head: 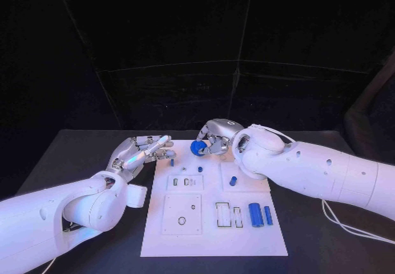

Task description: Assemble the parts on the task board

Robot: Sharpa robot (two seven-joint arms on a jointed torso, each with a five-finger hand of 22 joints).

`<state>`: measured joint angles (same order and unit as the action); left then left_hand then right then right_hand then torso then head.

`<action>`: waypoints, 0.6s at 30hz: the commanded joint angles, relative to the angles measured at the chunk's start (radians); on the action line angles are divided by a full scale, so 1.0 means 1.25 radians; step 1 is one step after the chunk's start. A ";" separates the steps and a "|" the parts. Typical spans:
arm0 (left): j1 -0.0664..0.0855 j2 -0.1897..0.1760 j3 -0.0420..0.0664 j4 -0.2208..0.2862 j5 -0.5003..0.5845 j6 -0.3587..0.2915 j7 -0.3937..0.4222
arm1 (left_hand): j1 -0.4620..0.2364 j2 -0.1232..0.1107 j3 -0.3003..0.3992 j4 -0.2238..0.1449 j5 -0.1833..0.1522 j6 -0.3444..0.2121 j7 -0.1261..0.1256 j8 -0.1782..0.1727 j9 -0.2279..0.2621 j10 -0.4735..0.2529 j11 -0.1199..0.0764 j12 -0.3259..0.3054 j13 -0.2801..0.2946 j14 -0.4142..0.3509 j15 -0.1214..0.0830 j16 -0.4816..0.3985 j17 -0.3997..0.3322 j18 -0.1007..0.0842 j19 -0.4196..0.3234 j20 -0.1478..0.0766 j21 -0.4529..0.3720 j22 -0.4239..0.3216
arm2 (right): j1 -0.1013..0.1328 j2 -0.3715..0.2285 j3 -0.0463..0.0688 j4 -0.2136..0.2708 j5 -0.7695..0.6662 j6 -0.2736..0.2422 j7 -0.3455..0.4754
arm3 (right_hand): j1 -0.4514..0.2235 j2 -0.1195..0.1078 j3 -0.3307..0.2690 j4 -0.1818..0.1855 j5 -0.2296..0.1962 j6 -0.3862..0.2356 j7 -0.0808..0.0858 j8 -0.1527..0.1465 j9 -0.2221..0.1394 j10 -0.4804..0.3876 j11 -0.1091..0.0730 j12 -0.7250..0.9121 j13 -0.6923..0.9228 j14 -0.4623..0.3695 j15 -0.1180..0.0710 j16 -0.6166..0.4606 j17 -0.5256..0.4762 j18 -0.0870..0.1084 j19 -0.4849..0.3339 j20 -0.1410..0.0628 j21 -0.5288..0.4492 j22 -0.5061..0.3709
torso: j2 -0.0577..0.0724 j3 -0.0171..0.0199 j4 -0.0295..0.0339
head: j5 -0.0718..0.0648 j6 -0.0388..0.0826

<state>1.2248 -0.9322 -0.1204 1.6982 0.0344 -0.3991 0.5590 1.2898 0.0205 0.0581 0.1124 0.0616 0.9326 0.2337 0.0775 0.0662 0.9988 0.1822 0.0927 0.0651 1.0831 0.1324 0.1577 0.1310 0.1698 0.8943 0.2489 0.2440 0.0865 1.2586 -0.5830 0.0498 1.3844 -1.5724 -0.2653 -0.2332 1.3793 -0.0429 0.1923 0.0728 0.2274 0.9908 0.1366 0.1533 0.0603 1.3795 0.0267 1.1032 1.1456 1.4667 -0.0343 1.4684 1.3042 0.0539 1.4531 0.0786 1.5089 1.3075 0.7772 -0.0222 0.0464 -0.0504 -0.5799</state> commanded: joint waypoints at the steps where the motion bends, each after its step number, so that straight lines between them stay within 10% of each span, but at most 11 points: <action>1: 0.001 0.001 0.001 0.003 -0.005 0.010 0.003 | 0.000 0.007 -0.001 -0.006 -0.004 0.002 0.005 -0.003 -0.001 0.001 0.003 -0.003 -0.001 0.000 0.005 -0.003 0.001 0.011 0.004 0.001 -0.005 -0.001 | 0.001 0.019 -0.002 -0.014 -0.027 0.005 -0.013 | -0.007 0.001 0.030 0.024 0.005 0.035 -0.013 -0.001 0.006 0.000 0.004 -0.005 -0.001 0.044 -0.003 0.000 -0.001 -0.015 0.006 -0.002 0.003 0.086 | 0.001 -0.0005 0.0016 | 0.000 -0.001; 18: 0.001 0.001 0.001 0.004 -0.005 0.010 0.003 | 0.001 0.008 0.000 -0.007 -0.004 0.002 0.005 -0.004 -0.001 0.001 0.003 -0.004 -0.001 0.000 0.005 -0.004 0.001 0.011 0.005 0.001 -0.006 -0.002 | -0.009 0.086 -0.021 -0.092 -0.086 0.028 -0.037 | -0.023 -0.018 0.040 0.024 0.000 0.021 -0.008 -0.014 0.005 -0.009 0.008 -0.023 -0.011 0.045 0.001 0.001 0.003 -0.015 0.005 0.000 0.003 0.086 | 0.000 0.0017 -0.0014 | 0.004 -0.004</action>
<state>1.2250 -0.9314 -0.1202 1.7003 0.0344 -0.3984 0.5581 1.2898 0.0205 0.0570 0.1087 0.0616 0.9326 0.2337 0.0776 0.0662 0.9989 0.1822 0.0927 0.0651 1.0831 0.1324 0.1577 0.1318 0.1697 0.8943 0.2489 0.2403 0.0859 1.2458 -0.4780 0.0235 1.2718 -1.6362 -0.2397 -0.2600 1.3567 -0.0663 0.2360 0.1029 0.2267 0.9950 0.1380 0.1407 0.0603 1.3733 0.0330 1.0782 1.1334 1.4666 -0.0341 1.4684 1.3069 0.0540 1.4530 0.0786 1.5089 1.3074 0.7775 -0.0206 0.0453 -0.0452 -0.5836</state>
